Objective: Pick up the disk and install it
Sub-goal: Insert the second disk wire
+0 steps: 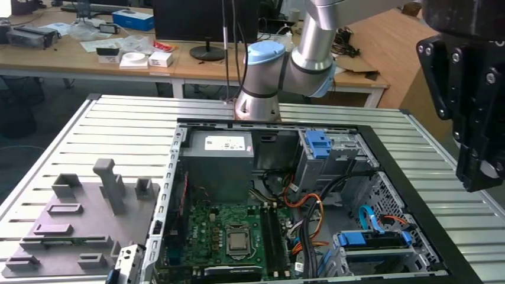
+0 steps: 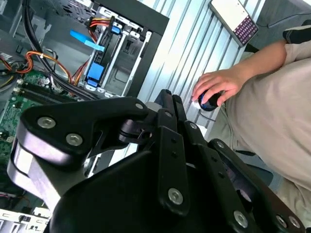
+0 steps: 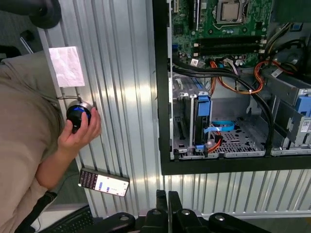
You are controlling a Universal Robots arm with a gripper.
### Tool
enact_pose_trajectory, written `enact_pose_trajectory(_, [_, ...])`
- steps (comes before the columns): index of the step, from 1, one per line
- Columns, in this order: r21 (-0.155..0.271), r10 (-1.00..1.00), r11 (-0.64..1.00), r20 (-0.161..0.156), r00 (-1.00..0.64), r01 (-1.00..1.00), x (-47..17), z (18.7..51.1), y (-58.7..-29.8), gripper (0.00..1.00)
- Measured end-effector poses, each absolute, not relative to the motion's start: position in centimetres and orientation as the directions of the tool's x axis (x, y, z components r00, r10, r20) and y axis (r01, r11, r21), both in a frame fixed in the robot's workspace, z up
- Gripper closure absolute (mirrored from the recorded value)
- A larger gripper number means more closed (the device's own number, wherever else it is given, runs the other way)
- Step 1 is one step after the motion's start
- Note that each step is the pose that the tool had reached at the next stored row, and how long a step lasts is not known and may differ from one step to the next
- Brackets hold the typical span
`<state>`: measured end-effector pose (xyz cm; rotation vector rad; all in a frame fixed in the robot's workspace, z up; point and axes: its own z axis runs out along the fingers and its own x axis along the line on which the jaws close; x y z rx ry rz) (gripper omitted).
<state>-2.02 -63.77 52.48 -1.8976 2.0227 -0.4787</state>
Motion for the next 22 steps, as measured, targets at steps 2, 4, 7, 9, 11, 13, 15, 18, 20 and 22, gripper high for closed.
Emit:
enact_pose_trajectory(2, [-0.45,-0.998,0.057,-0.009,-0.06,-0.891,-2.03,52.38,-63.63,0.84])
enact_pose_trajectory(4, [-0.446,-0.998,0.055,-0.011,-0.056,-0.893,-2.03,52.34,-63.55,0.84])
enact_pose_trajectory(7, [-0.436,-0.999,0.051,-0.011,-0.051,-0.899,-2.03,52.23,-63.42,0.84])
enact_pose_trajectory(9, [-0.429,-0.999,0.048,-0.006,-0.05,-0.902,-2.03,52.16,-63.32,0.84])
enact_pose_trajectory(11, [-0.428,-0.999,0.047,-0.006,-0.05,-0.902,-2.03,52.16,-63.33,0.84])
enact_pose_trajectory(13, [-0.407,-0.999,0.047,-0.004,-0.05,-0.912,-2.0,52.11,-63.31,0.84])
enact_pose_trajectory(15, [-0.374,-0.999,0.047,-0.002,-0.05,-0.926,-1.94,52.06,-63.32,0.84])
enact_pose_trajectory(18, [-0.324,-0.999,0.046,0.002,-0.05,-0.945,-1.85,52.01,-63.32,0.84])
enact_pose_trajectory(20, [-0.288,-0.999,0.046,0.005,-0.05,-0.956,-1.81,51.98,-63.32,0.84])
enact_pose_trajectory(22, [-0.254,-0.999,0.046,0.008,-0.05,-0.966,-1.76,51.94,-63.32,0.84])
